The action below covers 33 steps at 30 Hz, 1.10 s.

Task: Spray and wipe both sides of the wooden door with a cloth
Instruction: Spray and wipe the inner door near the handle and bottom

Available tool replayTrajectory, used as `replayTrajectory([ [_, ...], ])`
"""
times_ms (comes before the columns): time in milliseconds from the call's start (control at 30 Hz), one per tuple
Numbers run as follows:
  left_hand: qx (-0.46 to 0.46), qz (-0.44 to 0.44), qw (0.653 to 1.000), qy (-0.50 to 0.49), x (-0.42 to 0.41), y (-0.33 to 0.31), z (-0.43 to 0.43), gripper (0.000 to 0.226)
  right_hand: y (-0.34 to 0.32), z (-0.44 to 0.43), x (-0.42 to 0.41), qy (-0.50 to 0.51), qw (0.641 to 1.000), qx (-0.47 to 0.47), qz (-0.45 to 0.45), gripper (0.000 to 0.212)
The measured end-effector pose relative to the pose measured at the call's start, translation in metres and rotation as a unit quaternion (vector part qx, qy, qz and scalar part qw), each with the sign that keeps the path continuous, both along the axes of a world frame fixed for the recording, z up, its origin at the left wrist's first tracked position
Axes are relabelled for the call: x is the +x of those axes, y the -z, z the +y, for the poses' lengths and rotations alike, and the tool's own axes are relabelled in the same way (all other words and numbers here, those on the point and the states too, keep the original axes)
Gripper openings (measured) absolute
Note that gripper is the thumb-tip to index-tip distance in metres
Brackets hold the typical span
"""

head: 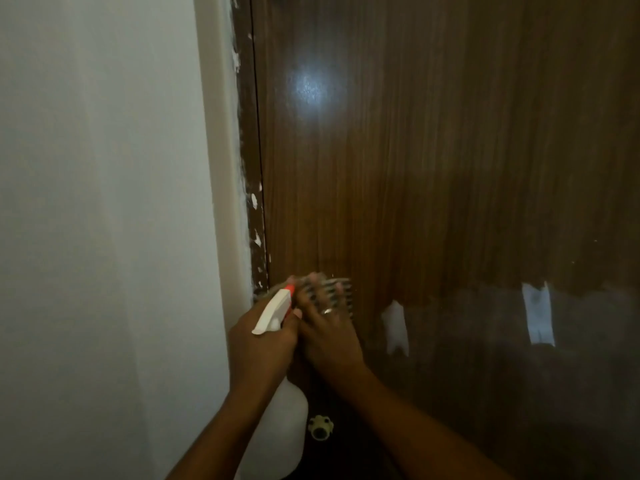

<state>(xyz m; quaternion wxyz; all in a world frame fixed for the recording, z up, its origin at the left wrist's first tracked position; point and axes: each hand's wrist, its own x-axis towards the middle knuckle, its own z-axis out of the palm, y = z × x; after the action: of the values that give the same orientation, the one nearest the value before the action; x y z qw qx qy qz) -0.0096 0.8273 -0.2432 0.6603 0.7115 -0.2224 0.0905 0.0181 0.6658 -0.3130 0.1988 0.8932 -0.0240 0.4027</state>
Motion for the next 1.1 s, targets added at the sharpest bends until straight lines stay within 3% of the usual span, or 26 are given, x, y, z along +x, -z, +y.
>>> replayTrajectory([
  [100, 0.004, -0.015, 1.000, 0.005, -0.002, 0.003, -0.002, 0.045, 0.053, -0.030, -0.031, 0.007, 0.990, -0.110, 0.084, 0.080],
  [200, 0.003, -0.007, 1.000, 0.013, -0.009, 0.005, -0.008, 0.050, 0.074, -0.071, -0.081, 0.049, 0.997, -0.058, 0.019, 0.079],
  [333, -0.008, -0.006, 1.000, 0.011, -0.016, 0.000, -0.013, 0.049, 0.023, -0.087, -0.095, 0.111, 0.984, 0.075, -0.114, 0.069],
  [400, -0.008, -0.009, 1.000, 0.018, -0.019, -0.001, -0.018, 0.048, 0.001, -0.073, -0.080, 0.105, 0.983, 0.091, -0.117, 0.067],
  [500, -0.001, -0.022, 0.999, 0.034, -0.026, 0.001, -0.025, 0.046, 0.023, -0.078, -0.075, 0.034, 0.999, -0.031, -0.023, 0.079],
  [567, -0.002, -0.014, 0.999, 0.038, -0.029, 0.003, -0.029, 0.050, 0.052, -0.101, -0.095, 0.015, 0.989, -0.137, 0.058, 0.089],
  [667, -0.006, -0.001, 0.999, 0.037, -0.034, 0.004, -0.035, 0.053, 0.068, -0.136, -0.134, 0.024, 0.976, -0.201, 0.083, 0.087],
  [733, -0.006, -0.007, 0.999, 0.040, -0.037, 0.004, -0.039, 0.052, 0.057, -0.150, -0.152, 0.039, 0.986, -0.158, 0.047, 0.081],
  [867, -0.005, -0.006, 0.999, 0.048, -0.038, 0.006, -0.046, 0.051, 0.006, -0.127, -0.135, 0.085, 0.993, 0.029, -0.082, 0.069],
  [933, 0.006, -0.009, 0.999, 0.051, -0.038, 0.008, -0.051, 0.051, -0.005, -0.114, -0.116, 0.083, 0.992, 0.044, -0.082, 0.071],
  [1100, 0.023, -0.020, 0.999, 0.043, -0.046, 0.011, -0.064, 0.048, 0.039, -0.158, -0.150, 0.004, 0.983, -0.170, 0.066, 0.077],
])
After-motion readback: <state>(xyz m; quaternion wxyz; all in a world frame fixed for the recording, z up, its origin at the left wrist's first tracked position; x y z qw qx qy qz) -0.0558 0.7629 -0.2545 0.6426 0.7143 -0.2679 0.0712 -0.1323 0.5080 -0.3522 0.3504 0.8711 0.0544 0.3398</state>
